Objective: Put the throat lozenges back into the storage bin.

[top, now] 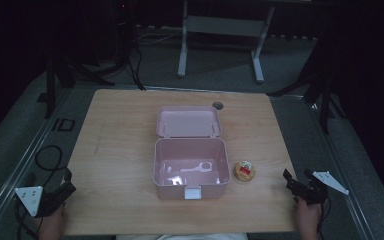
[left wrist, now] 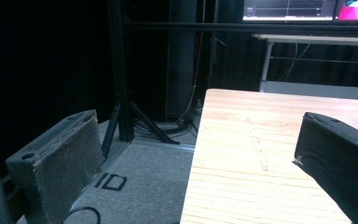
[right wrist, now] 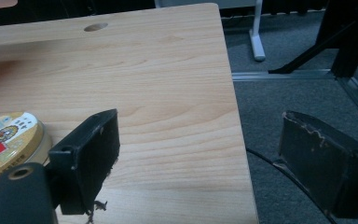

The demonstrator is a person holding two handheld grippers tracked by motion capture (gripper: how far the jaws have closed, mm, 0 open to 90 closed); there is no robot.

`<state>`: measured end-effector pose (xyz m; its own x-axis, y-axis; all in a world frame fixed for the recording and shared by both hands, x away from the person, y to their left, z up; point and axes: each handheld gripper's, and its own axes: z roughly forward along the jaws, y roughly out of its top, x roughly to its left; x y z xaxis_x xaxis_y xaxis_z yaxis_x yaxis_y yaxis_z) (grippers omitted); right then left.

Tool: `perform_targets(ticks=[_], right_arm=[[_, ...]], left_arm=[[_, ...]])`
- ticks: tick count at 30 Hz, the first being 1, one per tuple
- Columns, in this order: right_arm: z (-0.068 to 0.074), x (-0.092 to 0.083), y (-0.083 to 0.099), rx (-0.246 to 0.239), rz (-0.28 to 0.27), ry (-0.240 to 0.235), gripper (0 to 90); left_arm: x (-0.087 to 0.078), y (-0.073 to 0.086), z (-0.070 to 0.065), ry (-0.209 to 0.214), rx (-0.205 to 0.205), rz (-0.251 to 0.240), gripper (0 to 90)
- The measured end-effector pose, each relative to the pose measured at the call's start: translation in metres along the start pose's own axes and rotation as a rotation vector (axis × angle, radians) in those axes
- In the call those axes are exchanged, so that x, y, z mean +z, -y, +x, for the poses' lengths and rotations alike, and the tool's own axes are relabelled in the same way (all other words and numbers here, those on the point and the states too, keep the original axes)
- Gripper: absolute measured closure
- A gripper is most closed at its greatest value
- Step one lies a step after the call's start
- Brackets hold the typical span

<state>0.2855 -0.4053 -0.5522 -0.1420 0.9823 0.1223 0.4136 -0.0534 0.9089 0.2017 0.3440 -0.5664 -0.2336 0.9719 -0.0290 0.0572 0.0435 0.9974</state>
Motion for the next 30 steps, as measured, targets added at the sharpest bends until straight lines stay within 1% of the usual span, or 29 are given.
perform_targets(ticks=[2, 5, 6, 7, 8, 9, 10, 11, 12, 13, 14, 15, 16, 17, 18, 19, 20, 22, 23, 24, 25, 26, 27, 28, 30], right_arm=[[0.001, 0.0, 0.0, -0.005, 0.004, 0.0, 12.3], [0.002, 0.002, -0.001, -0.021, 0.03, -0.01, 12.3], [0.003, 0.003, -0.001, -0.025, 0.041, -0.02, 12.3], [0.003, 0.005, -0.002, -0.032, 0.071, -0.047, 12.3], [0.003, 0.005, -0.002, -0.032, 0.071, -0.047, 12.3], [0.002, 0.006, -0.002, -0.032, 0.082, -0.064, 12.3], [0.002, 0.006, -0.002, -0.032, 0.082, -0.064, 12.3], [0.001, 0.008, -0.003, -0.031, 0.098, -0.092, 12.3], [0.001, 0.01, -0.004, -0.046, 0.121, -0.141, 12.3], [0.001, 0.011, -0.005, -0.062, 0.143, -0.173, 12.3], [0.002, 0.011, -0.005, -0.093, 0.154, -0.171, 12.3], [0.002, 0.012, -0.006, -0.096, 0.17, -0.207, 12.2], [0.001, 0.012, -0.007, -0.102, 0.179, -0.233, 12.3], [0.001, 0.012, -0.008, -0.117, 0.187, -0.252, 12.3], [0.001, 0.013, -0.01, -0.129, 0.203, -0.286, 12.3], [0.001, 0.012, -0.012, -0.15, 0.209, -0.304, 12.3], [0.001, 0.013, -0.015, -0.163, 0.231, -0.335, 12.3], [0.002, 0.013, -0.02, -0.21, 0.268, -0.363, 12.5], [0.002, 0.014, -0.022, -0.227, 0.297, -0.387, 12.5], [0.003, 0.014, -0.024, -0.259, 0.316, -0.39, 12.6], [0.004, 0.015, -0.026, -0.278, 0.346, -0.412, 12.6], [0.006, 0.016, -0.029, -0.333, 0.393, -0.43, 12.6], [0.006, 0.016, -0.029, -0.333, 0.393, -0.43, 12.6], [0.007, 0.017, -0.031, -0.341, 0.426, -0.452, 12.6], [0.011, 0.019, -0.033, -0.403, 0.477, -0.461, 12.5]], left_arm=[[0.0, 0.0, 0.0, 0.003, 0.001, 0.003, 1.0], [0.0, 0.0, 0.0, 0.003, 0.004, 0.003, 1.0], [0.0, 0.0, 0.0, 0.003, 0.005, 0.004, 1.0], [0.0, 0.0, 0.0, 0.003, 0.008, 0.007, 1.0], [0.0, 0.0, 0.0, 0.002, 0.011, 0.008, 1.0], [0.0, 0.0, -0.001, 0.003, 0.013, 0.008, 1.0], [0.0, 0.0, -0.001, 0.003, 0.013, 0.008, 1.0], [0.001, 0.0, -0.001, 0.006, 0.016, 0.009, 1.0], [0.001, 0.0, -0.001, 0.006, 0.018, 0.009, 1.1], [0.001, 0.0, -0.001, 0.007, 0.018, 0.011, 1.0], [0.001, 0.0, -0.001, 0.008, 0.019, 0.013, 1.1], [0.001, 0.0, -0.001, 0.01, 0.018, 0.013, 1.0], [0.001, 0.0, -0.001, 0.01, 0.018, 0.012, 1.0], [0.001, 0.0, -0.001, 0.012, 0.019, 0.013, 1.0], [0.001, 0.0, -0.001, 0.015, 0.019, 0.013, 1.0], [0.001, 0.0, -0.001, 0.016, 0.02, 0.015, 1.0], [0.001, 0.0, -0.001, 0.017, 0.02, 0.014, 1.0], [0.001, 0.0, 0.0, 0.023, 0.017, 0.013, 1.0], [0.001, 0.0, 0.0, 0.023, 0.015, 0.012, 1.0], [0.001, 0.0, 0.0, 0.023, 0.013, 0.012, 1.0], [0.001, 0.0, 0.0, 0.025, 0.012, 0.012, 1.0], [0.001, 0.0, 0.0, 0.025, 0.013, 0.012, 1.0], [0.001, 0.0, 0.0, 0.027, 0.014, 0.012, 1.0], [0.001, 0.0, 0.0, 0.029, 0.015, 0.013, 1.0], [0.001, 0.0, 0.0, 0.029, 0.017, 0.012, 1.0]])
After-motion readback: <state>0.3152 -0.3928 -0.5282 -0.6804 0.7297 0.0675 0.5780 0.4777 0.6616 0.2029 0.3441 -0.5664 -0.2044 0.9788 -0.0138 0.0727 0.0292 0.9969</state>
